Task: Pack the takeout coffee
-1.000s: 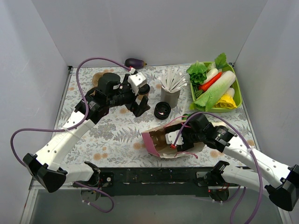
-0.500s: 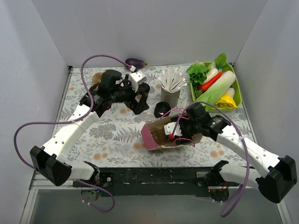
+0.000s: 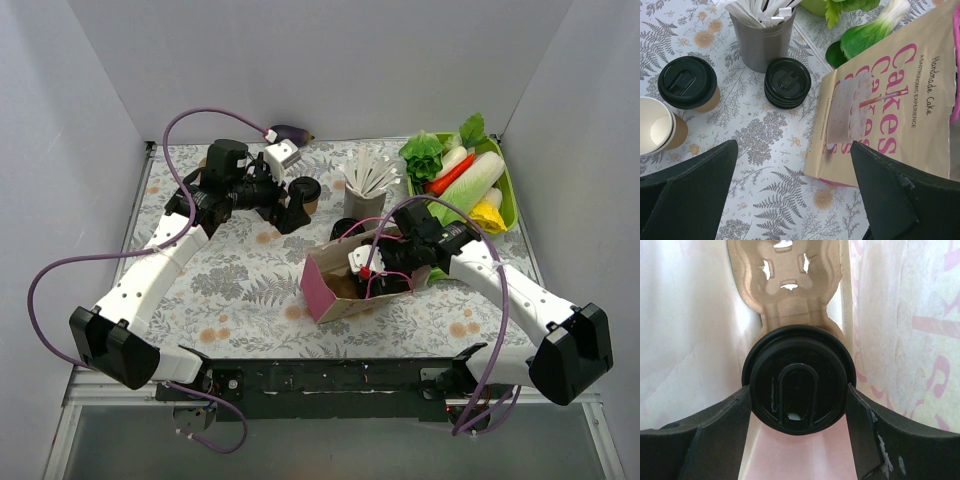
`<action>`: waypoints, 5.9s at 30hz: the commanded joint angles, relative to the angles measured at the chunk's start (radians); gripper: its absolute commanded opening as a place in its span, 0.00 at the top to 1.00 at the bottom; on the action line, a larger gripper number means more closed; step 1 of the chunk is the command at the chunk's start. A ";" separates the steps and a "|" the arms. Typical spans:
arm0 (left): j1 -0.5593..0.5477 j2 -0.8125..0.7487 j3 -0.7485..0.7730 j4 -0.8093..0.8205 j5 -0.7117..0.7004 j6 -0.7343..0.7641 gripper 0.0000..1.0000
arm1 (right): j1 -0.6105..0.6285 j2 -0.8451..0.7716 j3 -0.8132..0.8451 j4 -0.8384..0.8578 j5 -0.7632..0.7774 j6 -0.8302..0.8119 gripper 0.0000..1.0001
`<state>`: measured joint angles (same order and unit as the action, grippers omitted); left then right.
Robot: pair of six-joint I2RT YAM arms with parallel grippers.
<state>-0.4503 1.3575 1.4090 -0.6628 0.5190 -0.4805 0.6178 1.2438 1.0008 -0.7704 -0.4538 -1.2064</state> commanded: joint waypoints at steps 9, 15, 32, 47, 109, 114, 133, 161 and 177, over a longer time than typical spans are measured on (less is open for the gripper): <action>0.009 0.017 0.045 -0.026 0.065 0.008 0.02 | -0.030 0.170 0.148 -0.274 -0.049 -0.163 0.99; 0.012 0.020 0.044 -0.023 0.079 0.008 0.02 | -0.029 0.239 0.228 -0.391 -0.049 -0.189 0.99; 0.010 -0.021 0.038 -0.054 0.056 -0.018 0.03 | -0.021 0.298 0.171 -0.356 0.018 -0.216 0.99; -0.007 -0.072 0.050 -0.092 0.013 0.039 0.02 | -0.021 0.243 0.219 -0.343 -0.013 -0.191 0.81; 0.111 0.831 0.759 -0.319 -0.002 0.516 0.04 | -0.020 0.009 0.737 -0.302 0.092 0.401 0.12; 0.111 0.847 0.751 -0.271 -0.008 0.511 0.05 | -0.020 0.019 0.737 -0.297 0.092 0.407 0.12; 0.113 0.896 0.778 -0.290 0.042 0.577 0.25 | -0.020 0.006 0.673 -0.251 0.096 0.415 0.12; 0.111 0.453 0.369 -0.391 0.041 0.536 0.71 | -0.020 -0.007 0.608 -0.156 0.102 0.429 0.12; 0.114 -0.191 -0.325 -0.371 -0.068 0.425 0.68 | -0.020 -0.015 0.541 -0.064 0.061 0.472 0.13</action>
<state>-0.3374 1.2583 1.1828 -1.0523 0.4713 -0.0139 0.5961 1.2476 1.5600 -0.8993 -0.3557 -0.7620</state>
